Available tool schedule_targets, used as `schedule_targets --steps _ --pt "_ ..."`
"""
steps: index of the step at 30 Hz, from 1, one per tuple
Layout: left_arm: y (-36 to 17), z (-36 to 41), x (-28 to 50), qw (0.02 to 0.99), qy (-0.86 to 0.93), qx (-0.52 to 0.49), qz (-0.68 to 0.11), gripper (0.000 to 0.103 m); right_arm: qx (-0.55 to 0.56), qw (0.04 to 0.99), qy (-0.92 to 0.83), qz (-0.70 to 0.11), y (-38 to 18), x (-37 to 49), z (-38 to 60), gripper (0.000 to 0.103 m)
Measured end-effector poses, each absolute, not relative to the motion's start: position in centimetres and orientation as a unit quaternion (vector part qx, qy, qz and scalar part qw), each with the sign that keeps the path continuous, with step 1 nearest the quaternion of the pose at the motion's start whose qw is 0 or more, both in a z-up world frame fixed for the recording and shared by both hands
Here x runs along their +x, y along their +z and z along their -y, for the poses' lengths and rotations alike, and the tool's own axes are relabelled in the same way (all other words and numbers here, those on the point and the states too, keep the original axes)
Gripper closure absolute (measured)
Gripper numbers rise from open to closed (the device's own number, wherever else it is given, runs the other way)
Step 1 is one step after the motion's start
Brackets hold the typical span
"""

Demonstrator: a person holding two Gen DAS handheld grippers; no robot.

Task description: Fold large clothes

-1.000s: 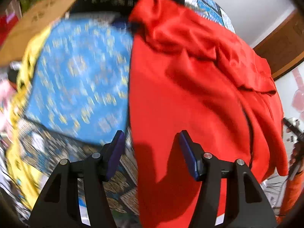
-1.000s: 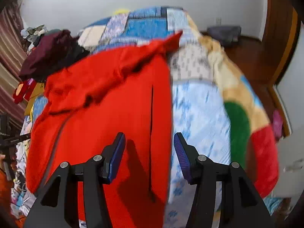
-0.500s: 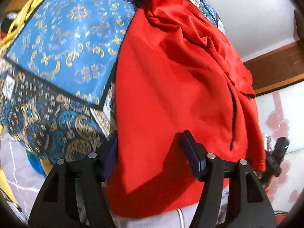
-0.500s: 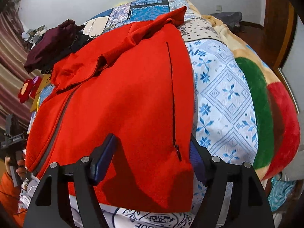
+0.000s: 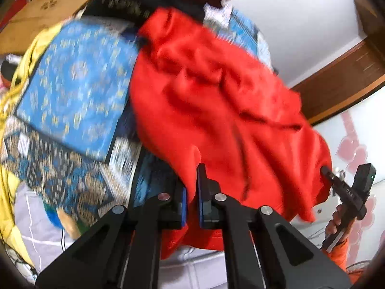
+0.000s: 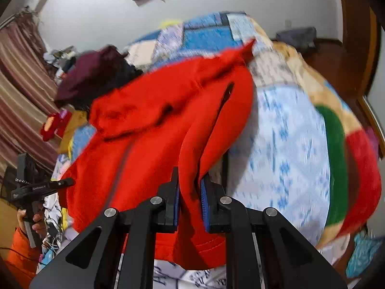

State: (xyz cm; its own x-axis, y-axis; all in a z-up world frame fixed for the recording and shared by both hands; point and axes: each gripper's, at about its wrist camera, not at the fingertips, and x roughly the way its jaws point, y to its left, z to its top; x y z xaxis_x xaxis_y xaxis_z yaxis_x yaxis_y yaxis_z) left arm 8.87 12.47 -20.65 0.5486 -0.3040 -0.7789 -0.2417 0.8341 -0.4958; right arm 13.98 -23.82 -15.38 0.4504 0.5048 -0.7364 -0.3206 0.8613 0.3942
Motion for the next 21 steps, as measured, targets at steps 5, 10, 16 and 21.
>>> schedule_targets --steps 5,10,16,21 --pt "-14.9 -13.5 12.0 0.862 -0.040 -0.293 -0.411 0.098 0.116 0.860 0.260 -0.423 -11.9 17.0 23.7 0.090" --pt "-10.1 -15.9 16.0 0.888 -0.044 -0.294 -0.349 0.098 0.100 0.878 0.260 -0.389 -9.2 21.2 22.2 0.091" --pt "-11.1 -18.7 22.8 0.898 0.009 -0.288 -0.333 0.098 0.084 0.895 0.232 -0.372 -8.4 27.4 20.5 0.091" --pt "-15.3 -19.3 27.2 0.895 0.056 -0.250 -0.365 0.097 0.130 0.886 0.204 -0.395 -12.0 32.4 20.5 0.087"
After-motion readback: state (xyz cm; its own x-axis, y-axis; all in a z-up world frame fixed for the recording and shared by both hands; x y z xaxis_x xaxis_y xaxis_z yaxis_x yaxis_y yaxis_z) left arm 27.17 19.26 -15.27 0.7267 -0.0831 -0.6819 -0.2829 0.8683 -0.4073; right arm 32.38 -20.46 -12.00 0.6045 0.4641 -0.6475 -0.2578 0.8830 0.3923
